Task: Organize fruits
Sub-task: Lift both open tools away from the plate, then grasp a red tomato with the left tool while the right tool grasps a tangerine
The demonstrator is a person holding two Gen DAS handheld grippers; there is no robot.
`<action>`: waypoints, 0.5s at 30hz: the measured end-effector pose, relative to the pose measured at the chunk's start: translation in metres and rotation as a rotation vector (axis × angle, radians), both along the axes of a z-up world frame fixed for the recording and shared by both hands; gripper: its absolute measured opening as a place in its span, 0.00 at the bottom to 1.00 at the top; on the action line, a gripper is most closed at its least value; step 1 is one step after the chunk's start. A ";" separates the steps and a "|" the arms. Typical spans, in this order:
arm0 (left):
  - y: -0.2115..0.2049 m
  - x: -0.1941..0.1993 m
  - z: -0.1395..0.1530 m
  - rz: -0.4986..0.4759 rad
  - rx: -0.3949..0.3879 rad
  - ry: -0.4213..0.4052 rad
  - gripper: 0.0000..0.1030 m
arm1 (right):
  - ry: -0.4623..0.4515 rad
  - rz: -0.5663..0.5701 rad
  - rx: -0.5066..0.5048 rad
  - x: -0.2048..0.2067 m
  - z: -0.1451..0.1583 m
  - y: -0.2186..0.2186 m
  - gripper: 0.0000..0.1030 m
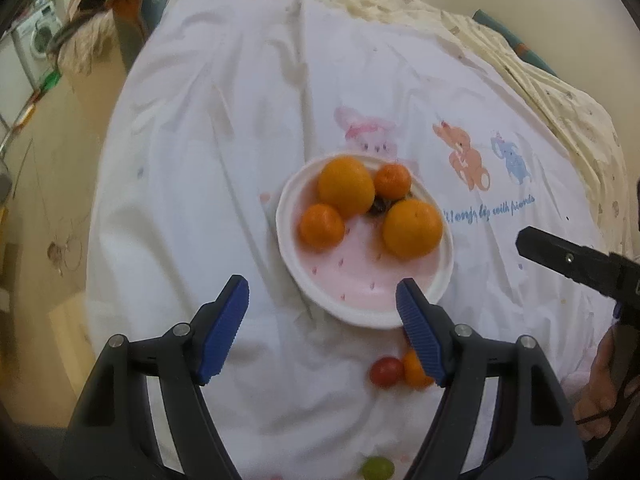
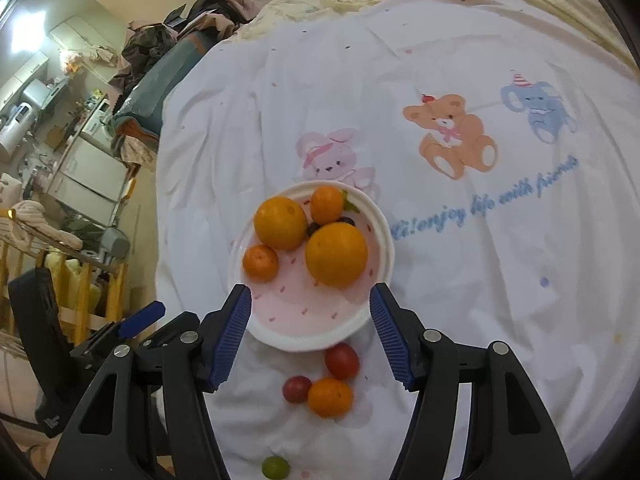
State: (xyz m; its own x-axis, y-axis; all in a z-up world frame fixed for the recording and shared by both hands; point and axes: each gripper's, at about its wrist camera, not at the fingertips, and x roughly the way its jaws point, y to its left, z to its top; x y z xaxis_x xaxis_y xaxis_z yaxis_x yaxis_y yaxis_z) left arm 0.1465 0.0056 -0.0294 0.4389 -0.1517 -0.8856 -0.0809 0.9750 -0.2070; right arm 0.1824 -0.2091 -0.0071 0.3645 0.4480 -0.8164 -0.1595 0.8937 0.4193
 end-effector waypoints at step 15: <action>0.007 -0.022 -0.017 0.041 0.010 0.036 0.71 | 0.065 -0.118 -0.024 -0.048 -0.029 -0.029 0.67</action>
State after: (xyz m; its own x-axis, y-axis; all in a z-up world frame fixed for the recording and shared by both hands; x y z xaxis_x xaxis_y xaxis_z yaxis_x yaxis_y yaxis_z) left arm 0.1241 0.0126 -0.0464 0.4128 -0.1249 -0.9022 -0.1281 0.9727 -0.1933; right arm 0.1346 -0.2385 -0.0364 0.3593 0.3857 -0.8498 -0.0262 0.9144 0.4040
